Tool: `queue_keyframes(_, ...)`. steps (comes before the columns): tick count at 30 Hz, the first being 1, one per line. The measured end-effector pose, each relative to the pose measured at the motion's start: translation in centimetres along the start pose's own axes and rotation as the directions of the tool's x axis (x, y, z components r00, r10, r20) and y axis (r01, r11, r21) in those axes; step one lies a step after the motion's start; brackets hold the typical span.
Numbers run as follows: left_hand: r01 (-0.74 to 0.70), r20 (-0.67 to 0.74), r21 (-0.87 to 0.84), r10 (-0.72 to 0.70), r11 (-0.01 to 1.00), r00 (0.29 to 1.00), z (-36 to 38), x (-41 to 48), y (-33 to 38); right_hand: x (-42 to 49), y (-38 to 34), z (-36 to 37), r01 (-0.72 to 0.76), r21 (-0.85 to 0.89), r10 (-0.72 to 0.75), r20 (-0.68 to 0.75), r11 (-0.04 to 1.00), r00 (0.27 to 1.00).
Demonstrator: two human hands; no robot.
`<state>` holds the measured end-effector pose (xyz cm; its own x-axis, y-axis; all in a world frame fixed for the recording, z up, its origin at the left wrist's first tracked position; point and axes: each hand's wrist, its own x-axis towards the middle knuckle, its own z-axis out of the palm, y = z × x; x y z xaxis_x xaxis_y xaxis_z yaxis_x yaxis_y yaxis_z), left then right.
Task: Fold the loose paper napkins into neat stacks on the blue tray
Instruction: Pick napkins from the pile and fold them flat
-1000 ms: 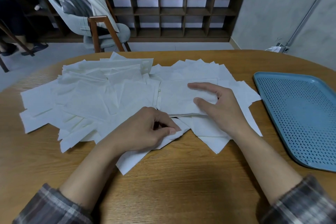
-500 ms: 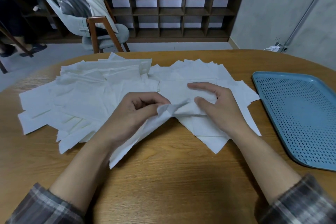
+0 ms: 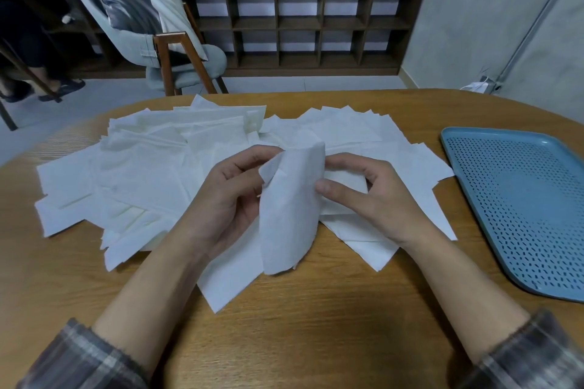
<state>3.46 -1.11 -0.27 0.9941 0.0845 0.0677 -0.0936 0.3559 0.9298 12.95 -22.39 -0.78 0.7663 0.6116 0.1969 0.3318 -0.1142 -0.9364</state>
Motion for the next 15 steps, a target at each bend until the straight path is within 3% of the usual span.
queue_keyframes(3,0.018,-0.006,-0.033,-0.019,0.999,1.000,0.2,0.1,-0.1,0.0,0.2,0.0,-0.009,0.003,0.009,0.000,1.000,1.000)
queue_keyframes(8,0.089,-0.207,0.148,-0.057,0.985,0.977,0.6,0.4,-0.6,0.3,0.8,-0.3,-0.044,0.035,0.047,-0.108,0.998,0.993)
queue_keyframes(11,0.116,-0.189,0.217,-0.075,0.969,0.979,0.7,0.3,-0.7,0.5,1.1,-0.8,-0.100,0.120,0.125,-0.223,0.988,0.967)
queue_keyframes(15,0.053,-0.226,0.466,0.062,0.883,0.972,1.1,-0.1,-1.2,0.5,1.2,-0.8,-0.146,0.188,0.191,-0.254,0.971,0.948)
